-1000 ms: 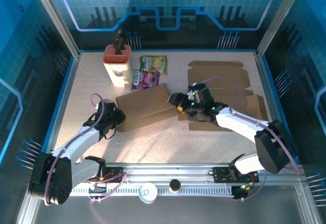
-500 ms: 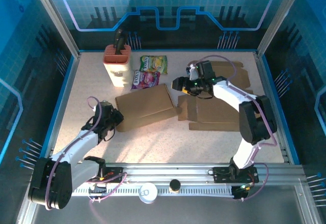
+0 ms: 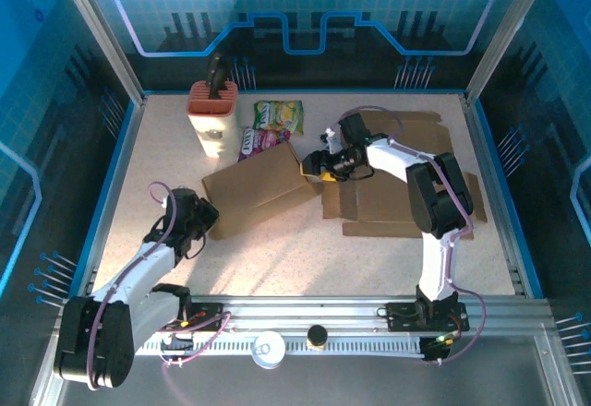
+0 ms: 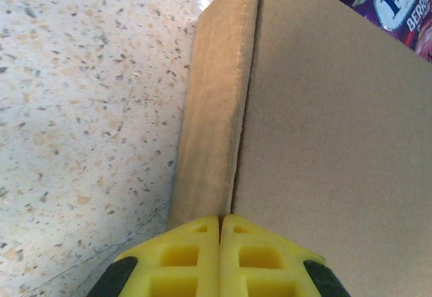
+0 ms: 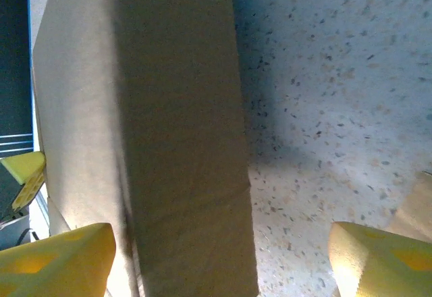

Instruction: Fold the paper box

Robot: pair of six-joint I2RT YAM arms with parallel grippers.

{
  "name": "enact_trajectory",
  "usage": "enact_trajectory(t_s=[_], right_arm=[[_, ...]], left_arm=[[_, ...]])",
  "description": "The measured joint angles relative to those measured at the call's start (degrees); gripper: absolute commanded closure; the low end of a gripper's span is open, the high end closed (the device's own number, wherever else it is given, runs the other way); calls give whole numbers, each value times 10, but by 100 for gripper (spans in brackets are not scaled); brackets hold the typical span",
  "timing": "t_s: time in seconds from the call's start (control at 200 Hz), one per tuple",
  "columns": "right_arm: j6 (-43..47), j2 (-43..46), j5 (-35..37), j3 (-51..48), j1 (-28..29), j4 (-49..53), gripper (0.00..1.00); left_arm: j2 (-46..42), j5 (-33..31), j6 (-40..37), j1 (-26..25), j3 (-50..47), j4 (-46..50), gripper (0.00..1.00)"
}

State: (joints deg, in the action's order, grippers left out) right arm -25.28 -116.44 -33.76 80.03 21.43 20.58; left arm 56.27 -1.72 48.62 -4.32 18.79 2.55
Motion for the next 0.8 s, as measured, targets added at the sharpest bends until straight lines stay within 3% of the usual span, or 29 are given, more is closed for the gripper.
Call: enact_trajectory(t_s=[0.54,0.8], right_arm=[[-41,-67,-152,10,21,-96,19],[-105,-67,-198,5,21,-198,32]], left_arm=[[14,-2,25,9,-1,-15,100],[15,-4,25,14,-1,-16,100]])
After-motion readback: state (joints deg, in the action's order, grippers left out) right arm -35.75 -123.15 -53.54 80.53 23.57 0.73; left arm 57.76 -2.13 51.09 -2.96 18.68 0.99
